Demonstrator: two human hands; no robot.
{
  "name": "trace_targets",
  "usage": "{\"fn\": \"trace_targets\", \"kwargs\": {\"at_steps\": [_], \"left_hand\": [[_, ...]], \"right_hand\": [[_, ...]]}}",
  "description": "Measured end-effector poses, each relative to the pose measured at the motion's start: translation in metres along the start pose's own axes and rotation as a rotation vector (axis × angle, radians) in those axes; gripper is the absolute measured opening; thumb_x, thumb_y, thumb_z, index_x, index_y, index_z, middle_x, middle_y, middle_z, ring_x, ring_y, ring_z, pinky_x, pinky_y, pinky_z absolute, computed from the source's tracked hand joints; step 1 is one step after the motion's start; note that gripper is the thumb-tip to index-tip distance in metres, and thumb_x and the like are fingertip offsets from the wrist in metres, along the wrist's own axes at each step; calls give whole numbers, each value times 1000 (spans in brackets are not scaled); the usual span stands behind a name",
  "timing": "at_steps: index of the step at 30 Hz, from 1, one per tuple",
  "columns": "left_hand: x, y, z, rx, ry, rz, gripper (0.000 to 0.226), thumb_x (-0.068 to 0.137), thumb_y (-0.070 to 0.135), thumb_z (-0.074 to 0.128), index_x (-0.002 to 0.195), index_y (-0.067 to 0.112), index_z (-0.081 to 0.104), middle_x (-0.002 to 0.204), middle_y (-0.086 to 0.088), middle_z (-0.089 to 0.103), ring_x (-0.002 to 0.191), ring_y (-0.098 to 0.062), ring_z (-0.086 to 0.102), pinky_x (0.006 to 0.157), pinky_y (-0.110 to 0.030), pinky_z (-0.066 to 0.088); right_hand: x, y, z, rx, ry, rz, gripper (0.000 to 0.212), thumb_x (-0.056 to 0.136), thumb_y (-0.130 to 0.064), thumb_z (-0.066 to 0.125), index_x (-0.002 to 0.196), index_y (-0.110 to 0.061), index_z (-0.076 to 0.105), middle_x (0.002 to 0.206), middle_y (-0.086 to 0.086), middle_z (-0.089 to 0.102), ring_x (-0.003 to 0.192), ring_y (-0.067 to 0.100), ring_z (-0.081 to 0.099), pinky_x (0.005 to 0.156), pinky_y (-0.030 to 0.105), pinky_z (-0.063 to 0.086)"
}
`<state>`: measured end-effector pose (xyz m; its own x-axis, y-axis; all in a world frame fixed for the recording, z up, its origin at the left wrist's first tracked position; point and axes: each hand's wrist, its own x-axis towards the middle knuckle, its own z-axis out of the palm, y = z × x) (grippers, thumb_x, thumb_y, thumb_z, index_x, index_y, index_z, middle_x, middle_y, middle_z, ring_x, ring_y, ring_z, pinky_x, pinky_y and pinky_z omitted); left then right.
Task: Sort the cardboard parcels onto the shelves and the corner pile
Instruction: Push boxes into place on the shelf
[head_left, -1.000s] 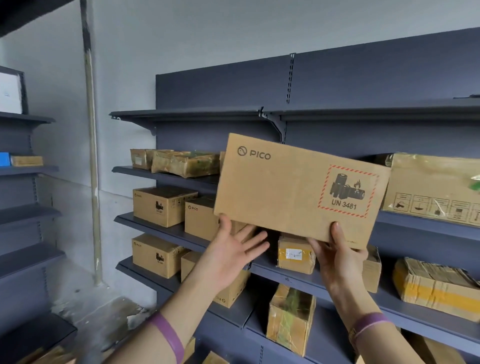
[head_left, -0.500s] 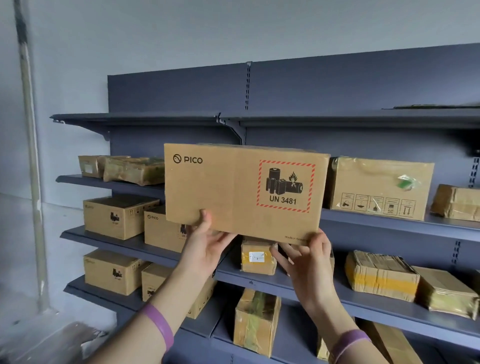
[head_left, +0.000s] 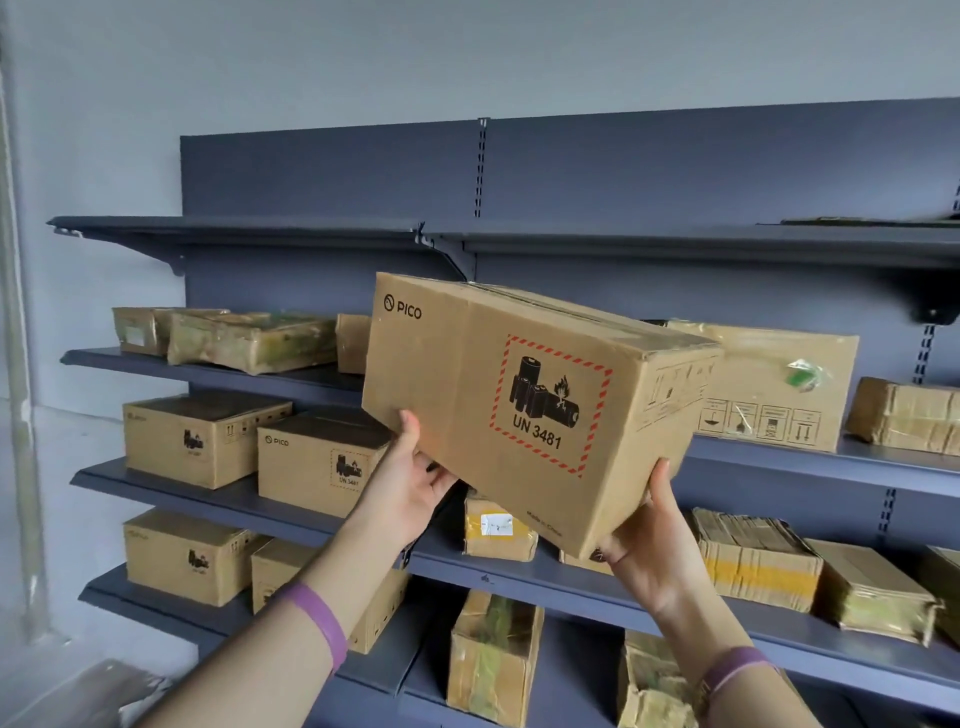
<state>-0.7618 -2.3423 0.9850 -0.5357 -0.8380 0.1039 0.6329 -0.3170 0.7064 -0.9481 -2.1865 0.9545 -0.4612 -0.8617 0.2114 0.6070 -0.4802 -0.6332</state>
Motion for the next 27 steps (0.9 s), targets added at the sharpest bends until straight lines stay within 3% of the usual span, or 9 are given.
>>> {"fn": "trace_targets", "kwargs": {"at_steps": [5, 7, 9, 13, 15, 19, 23, 27], "left_hand": [[22, -1, 14, -2, -52, -80, 46, 98, 43, 52, 134, 13, 54, 123, -15, 67, 117, -26, 61, 102, -39, 49], [30, -2, 13, 20, -119, -120, 40, 99, 32, 55, 134, 12, 55, 124, -16, 66, 119, -26, 61, 105, -41, 47], [36, -2, 8, 74, -196, -176, 36, 99, 26, 56, 132, 11, 56, 124, -17, 67, 119, -28, 61, 101, -42, 50], [49, 6, -10, 282, -322, -233, 35, 100, 24, 52, 135, 17, 54, 128, -14, 66, 117, -29, 64, 93, -41, 55], [57, 14, -24, 342, -351, -243, 36, 102, 27, 51, 136, 19, 51, 128, -11, 66, 113, -29, 67, 89, -39, 57], [74, 39, -59, 376, -358, -261, 45, 100, 32, 53, 142, 20, 42, 129, -8, 66, 109, -29, 69, 85, -38, 59], [91, 64, -96, 413, -347, -253, 42, 102, 32, 50, 142, 19, 47, 124, -4, 70, 109, -27, 69, 90, -38, 57], [108, 83, -120, 402, -331, -254, 38, 102, 31, 50, 138, 18, 52, 122, -4, 71, 108, -27, 69, 89, -37, 56]], "right_hand": [[16, 6, 10, 9, 63, -134, 56, 86, -49, 51, 135, -22, 54, 132, 3, 64, 122, 23, 61, 85, 42, 58], [26, 12, 17, -20, 89, -196, 54, 85, -45, 54, 132, -19, 55, 129, 4, 67, 117, 22, 64, 88, 45, 58], [37, 20, 26, -67, 140, -256, 57, 85, -42, 57, 133, -13, 53, 128, 9, 66, 114, 25, 65, 93, 51, 55], [68, 41, 44, -18, 282, -337, 57, 89, -35, 62, 137, -7, 49, 128, 13, 64, 112, 26, 65, 68, 35, 61], [87, 49, 52, 41, 320, -372, 52, 93, -31, 61, 138, -9, 47, 130, 11, 63, 112, 26, 66, 66, 34, 60], [125, 67, 68, 101, 382, -404, 43, 92, -30, 66, 128, -11, 51, 130, 8, 64, 109, 22, 67, 72, 40, 62], [159, 89, 84, 136, 466, -424, 48, 89, -29, 71, 125, -10, 44, 134, 10, 56, 115, 25, 62, 90, 52, 56], [186, 108, 95, 83, 571, -427, 46, 91, -25, 70, 118, -11, 36, 132, 13, 51, 118, 27, 58, 96, 56, 51]]}}
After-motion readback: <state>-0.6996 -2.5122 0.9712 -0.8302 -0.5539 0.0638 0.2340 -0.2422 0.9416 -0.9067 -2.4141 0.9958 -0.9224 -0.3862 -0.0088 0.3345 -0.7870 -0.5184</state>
